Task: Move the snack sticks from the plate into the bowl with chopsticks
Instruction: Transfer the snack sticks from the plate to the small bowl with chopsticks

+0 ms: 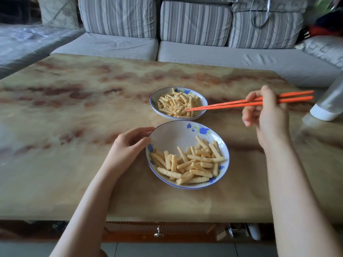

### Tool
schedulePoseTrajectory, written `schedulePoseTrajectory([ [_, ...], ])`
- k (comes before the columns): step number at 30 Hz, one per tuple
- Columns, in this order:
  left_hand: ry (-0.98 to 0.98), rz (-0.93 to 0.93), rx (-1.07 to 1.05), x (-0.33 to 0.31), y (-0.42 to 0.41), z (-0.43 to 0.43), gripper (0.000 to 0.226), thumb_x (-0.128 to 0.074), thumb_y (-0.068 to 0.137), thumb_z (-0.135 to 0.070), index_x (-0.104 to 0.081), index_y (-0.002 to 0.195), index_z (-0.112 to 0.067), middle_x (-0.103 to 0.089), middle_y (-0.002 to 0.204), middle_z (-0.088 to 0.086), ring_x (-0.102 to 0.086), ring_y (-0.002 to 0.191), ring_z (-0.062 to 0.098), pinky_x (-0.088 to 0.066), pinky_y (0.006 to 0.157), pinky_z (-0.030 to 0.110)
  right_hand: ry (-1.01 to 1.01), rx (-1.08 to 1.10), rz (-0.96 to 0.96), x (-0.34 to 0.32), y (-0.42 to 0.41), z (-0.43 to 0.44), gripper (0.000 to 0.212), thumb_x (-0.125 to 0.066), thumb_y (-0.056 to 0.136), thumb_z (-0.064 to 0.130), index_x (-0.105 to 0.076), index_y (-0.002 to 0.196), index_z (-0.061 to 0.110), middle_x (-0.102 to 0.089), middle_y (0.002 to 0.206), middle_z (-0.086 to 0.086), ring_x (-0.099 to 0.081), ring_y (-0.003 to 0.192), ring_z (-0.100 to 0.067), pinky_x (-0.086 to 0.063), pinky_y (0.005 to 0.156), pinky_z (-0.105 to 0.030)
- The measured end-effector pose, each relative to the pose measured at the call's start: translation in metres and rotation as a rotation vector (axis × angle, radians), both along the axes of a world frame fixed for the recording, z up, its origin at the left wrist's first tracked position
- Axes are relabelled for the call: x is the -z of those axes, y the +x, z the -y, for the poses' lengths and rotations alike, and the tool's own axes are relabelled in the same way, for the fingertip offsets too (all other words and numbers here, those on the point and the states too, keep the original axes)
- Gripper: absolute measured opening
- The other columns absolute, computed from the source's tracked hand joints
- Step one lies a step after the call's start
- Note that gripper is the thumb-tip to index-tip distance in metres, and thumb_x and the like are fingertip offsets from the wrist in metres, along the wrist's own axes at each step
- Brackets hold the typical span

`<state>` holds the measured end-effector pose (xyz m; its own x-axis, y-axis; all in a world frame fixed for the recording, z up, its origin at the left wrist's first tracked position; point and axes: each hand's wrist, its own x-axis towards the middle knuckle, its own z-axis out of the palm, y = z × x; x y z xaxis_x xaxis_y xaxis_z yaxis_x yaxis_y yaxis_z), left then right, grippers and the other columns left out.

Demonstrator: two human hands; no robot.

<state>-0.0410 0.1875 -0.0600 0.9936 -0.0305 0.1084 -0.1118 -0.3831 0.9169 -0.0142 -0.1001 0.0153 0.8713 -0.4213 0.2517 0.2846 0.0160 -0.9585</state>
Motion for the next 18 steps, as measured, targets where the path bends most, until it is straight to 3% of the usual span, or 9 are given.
schedulePoseTrajectory([
  [8, -0.001, -0.003, -0.001, 0.002, 0.000, -0.001, 0.038, -0.057, 0.075, -0.033, -0.070, 0.111, -0.035, -0.072, 0.105, -0.016, -0.066, 0.101, 0.002, -0.050, 0.099, 0.040, -0.257, -0.133, -0.147, -0.024, -0.027, 0.028, 0.042, -0.035, 0.102, 0.028, -0.053, 0.067, 0.011, -0.045, 0.034, -0.003, -0.035, 0.030, -0.018, -0.024, 0.034, -0.018],
  [18, -0.017, 0.002, 0.001, 0.002, 0.000, 0.000, 0.036, -0.057, 0.076, -0.032, -0.070, 0.108, -0.037, -0.073, 0.103, -0.015, -0.066, 0.099, 0.001, -0.051, 0.098, 0.038, -0.260, -0.127, -0.191, -0.019, -0.024, 0.020, 0.042, -0.036, 0.101, 0.029, -0.052, 0.067, 0.010, -0.046, 0.035, -0.003, -0.037, 0.031, -0.018, -0.027, 0.034, -0.019],
])
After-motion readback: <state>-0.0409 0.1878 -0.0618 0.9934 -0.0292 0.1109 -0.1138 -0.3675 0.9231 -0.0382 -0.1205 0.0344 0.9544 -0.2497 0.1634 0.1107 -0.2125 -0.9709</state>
